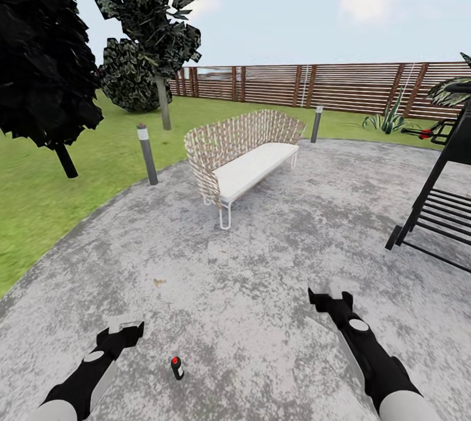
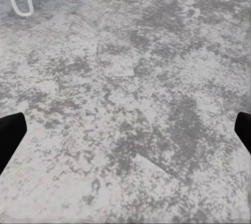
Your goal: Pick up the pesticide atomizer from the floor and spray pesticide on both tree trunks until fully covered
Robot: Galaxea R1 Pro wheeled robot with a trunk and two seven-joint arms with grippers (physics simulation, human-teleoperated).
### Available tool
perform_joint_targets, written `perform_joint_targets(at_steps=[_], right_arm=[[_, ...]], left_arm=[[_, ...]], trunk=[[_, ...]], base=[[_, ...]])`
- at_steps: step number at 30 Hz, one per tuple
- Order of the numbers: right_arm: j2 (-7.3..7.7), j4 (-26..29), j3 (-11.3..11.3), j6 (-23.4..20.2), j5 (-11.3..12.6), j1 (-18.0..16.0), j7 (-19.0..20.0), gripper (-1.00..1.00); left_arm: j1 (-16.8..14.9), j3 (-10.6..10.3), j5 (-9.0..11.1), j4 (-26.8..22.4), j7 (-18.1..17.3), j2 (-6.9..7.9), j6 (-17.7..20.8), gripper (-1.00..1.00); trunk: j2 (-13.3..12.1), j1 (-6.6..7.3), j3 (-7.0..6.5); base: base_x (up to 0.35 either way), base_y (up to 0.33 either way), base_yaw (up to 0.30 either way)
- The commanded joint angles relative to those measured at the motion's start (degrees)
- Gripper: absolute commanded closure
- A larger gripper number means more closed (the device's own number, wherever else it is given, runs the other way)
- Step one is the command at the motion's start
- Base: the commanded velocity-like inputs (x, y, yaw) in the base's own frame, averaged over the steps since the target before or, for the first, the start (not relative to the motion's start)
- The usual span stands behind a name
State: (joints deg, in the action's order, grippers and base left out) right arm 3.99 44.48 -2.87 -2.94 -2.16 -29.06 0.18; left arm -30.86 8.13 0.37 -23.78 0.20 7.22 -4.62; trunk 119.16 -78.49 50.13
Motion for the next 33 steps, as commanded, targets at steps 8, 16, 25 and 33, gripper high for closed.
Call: perform_joint_targets(at_steps=[8, 16, 25, 33], right_arm=[[1.77, -2.8, -0.1, -0.3, -0.5, 0.0, 0.1, -1.0], [1.82, -2.8, 0.0, -0.4, -0.5, 0.0, 0.0, -1.0], [1.81, -2.8, -0.2, -0.4, -0.4, 0.0, 0.0, -1.0], [1.81, -2.8, 0.0, -0.4, -0.4, 0.0, 0.0, -1.0]], left_arm=[[0.1, 0.2, 0.0, 0.0, 0.1, 0.11, -0.2, -1.0], [0.1, 0.2, 0.1, -0.3, 0.1, -0.01, -0.3, -1.0], [0.1, 0.3, 0.1, -0.3, 0.2, -0.01, -3.1, -1.0], [0.1, 0.4, 0.1, -0.3, 0.1, 0.01, -3.4, -1.0]], trunk=[[0.0, 0.0, 0.05], [0.0, 0.0, 0.05], [0.0, 0.0, 0.05], [0.0, 0.0, 0.05]], base=[[0.124, -0.153, 0.0], [0.011, -0.016, 0.0], [0.0, -0.218, -0.083], [0.0, -0.109, -0.164]])
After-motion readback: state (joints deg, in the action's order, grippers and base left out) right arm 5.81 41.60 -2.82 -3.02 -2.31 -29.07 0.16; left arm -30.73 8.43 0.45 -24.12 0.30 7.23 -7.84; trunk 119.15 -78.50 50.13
